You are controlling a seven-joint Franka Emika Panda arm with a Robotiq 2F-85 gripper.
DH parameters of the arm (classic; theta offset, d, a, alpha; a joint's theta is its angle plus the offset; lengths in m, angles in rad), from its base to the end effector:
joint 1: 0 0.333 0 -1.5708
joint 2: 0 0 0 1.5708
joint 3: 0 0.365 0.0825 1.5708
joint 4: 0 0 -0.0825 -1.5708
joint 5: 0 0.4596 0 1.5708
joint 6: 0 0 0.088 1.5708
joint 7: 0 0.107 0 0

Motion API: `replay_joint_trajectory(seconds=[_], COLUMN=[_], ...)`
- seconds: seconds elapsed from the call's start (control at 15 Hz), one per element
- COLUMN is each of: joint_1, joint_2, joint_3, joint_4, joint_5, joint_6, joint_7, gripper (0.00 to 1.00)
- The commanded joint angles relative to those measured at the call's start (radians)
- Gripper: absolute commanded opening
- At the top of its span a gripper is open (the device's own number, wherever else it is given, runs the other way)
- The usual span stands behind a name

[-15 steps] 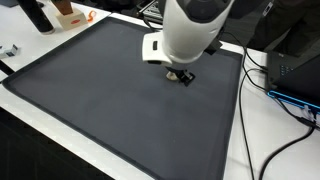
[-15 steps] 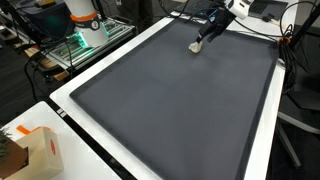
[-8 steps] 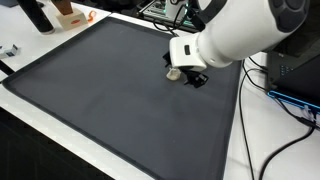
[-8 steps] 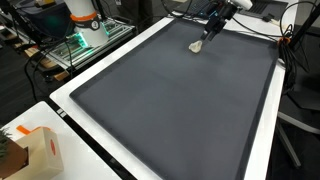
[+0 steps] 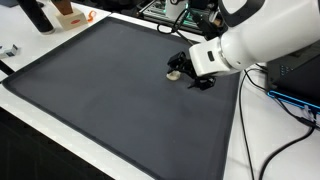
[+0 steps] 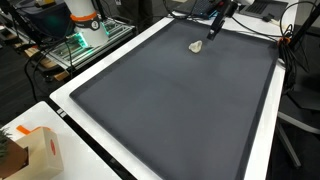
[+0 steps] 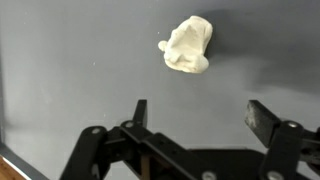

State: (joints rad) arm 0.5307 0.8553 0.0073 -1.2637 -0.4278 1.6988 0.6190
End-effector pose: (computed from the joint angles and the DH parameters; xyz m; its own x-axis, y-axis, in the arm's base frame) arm 0.7129 0.3780 0.2146 0.9902 0.0247 -0.1375 0.0941 -0.8449 0.5265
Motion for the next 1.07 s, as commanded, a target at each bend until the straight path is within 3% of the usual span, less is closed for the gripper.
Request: replay_joint_trajectory(seconds=[0.0, 1.0], joint_1=[0.009, 0.012], joint_2=[-0.041, -0.182], joint_3=[0.003, 0.029], joint_4=[-0.095, -0.319], joint_5=[-0.06, -0.133], joint_6=[0.091, 0.2], joint_7=[-0.061, -0.207], gripper=[1.0, 1.0])
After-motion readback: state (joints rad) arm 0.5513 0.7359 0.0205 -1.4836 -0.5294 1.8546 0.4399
